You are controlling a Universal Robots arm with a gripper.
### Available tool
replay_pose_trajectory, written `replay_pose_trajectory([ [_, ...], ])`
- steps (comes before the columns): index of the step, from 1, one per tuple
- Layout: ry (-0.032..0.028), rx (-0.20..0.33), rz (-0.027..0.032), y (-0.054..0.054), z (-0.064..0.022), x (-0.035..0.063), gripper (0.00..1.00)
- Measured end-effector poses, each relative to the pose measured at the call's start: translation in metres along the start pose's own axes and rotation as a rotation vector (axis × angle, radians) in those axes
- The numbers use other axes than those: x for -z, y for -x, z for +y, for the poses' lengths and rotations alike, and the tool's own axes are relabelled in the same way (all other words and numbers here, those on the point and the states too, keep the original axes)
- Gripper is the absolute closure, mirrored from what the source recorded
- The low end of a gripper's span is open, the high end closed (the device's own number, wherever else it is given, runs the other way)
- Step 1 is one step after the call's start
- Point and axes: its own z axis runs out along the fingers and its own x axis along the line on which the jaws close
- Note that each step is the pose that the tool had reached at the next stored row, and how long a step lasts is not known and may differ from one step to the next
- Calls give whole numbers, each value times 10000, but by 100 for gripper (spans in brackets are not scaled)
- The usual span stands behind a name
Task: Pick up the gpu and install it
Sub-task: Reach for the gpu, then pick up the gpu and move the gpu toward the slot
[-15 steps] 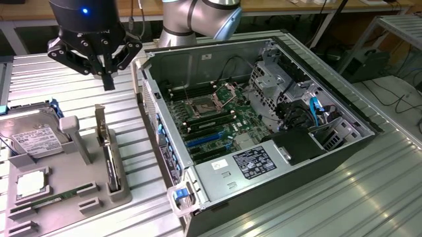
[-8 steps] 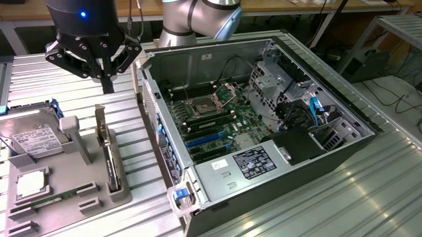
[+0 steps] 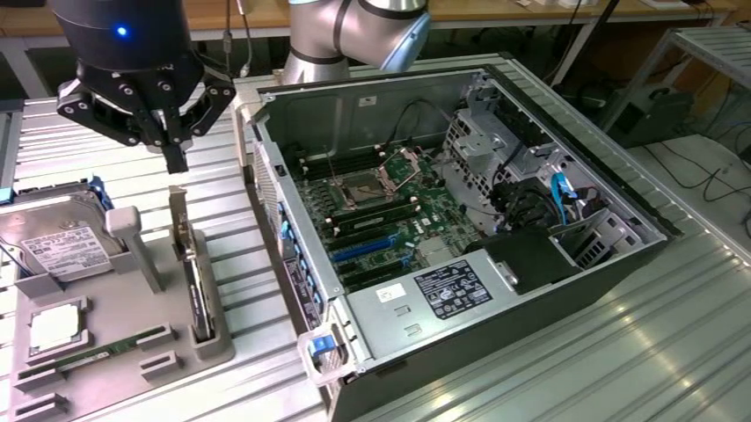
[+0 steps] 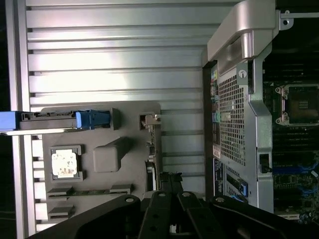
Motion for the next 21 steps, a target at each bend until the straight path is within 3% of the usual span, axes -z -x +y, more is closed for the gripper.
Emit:
replay_pose_trajectory([
  [14, 0, -2, -1, -2, 0, 0, 89],
  [21, 1, -2, 0, -2, 0, 0, 52],
])
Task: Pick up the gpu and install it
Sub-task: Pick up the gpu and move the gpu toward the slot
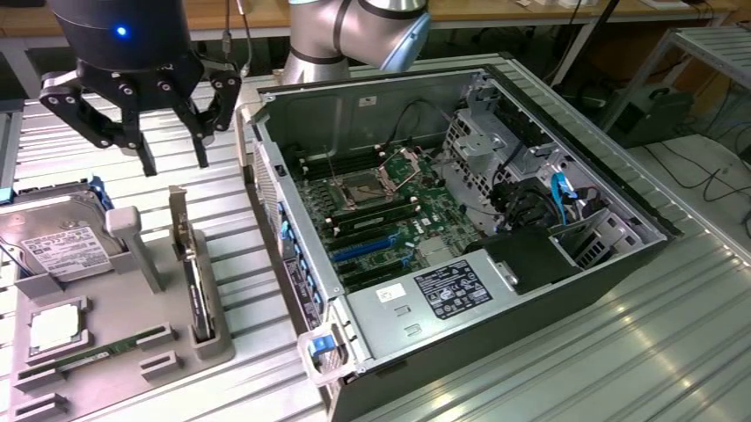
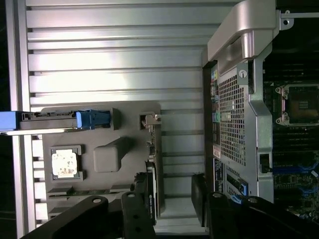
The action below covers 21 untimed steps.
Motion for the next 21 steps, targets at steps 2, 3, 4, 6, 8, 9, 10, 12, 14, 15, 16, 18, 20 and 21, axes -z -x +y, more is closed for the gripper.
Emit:
replay_pose_trajectory([
  [2, 3, 67, 2, -1, -4, 0, 40],
  [3, 4, 127, 5, 0, -11, 0, 40],
  [4, 5, 174, 8, -1, -19, 1, 40],
  [6, 8, 276, 13, -9, -39, 1, 40],
  [8, 12, 455, 22, -16, -49, 0, 40],
  [9, 13, 523, 25, -19, -55, 0, 40],
  [10, 15, 594, 29, -24, -65, -1, 40],
  [12, 17, 727, 36, -36, -92, -2, 40],
  [14, 29, 770, 38, -37, -132, -2, 40],
  [15, 34, 771, 39, -36, -162, -1, 40],
  [16, 37, 772, 38, -37, -176, -2, 40],
  [18, 36, 778, 38, -36, -210, -1, 40],
  [20, 36, 780, 38, -35, -263, 2, 40],
  [21, 36, 783, 39, -34, -282, 3, 40],
])
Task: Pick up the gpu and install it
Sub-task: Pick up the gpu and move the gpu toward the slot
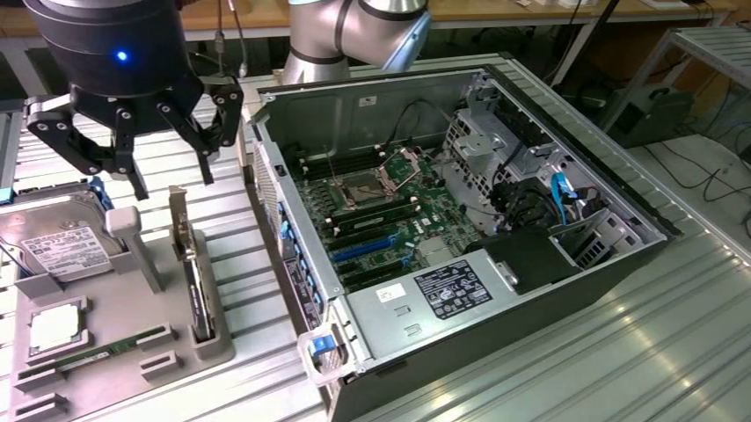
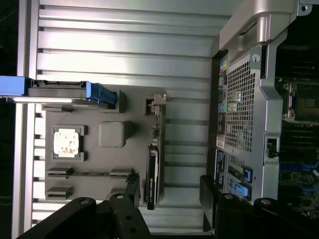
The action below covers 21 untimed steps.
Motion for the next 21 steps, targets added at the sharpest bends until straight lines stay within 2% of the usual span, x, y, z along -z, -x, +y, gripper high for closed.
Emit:
replay_pose_trajectory([
  [15, 3, 122, 6, -9, -171, -6, 40],
  [21, 4, 125, 5, -12, -182, -45, 40],
])
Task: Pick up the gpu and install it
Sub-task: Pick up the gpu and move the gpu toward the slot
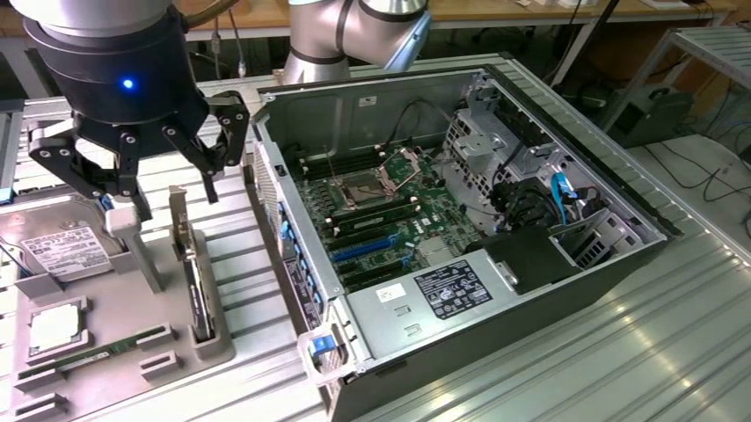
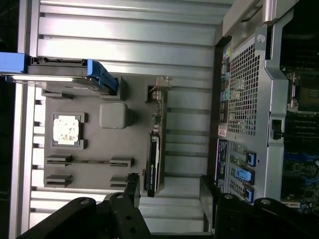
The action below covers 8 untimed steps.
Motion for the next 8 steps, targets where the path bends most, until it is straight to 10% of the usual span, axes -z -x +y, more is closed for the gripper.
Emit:
replay_pose_trajectory([
  [8, -2, -106, -5, -22, 8, -126, 40],
])
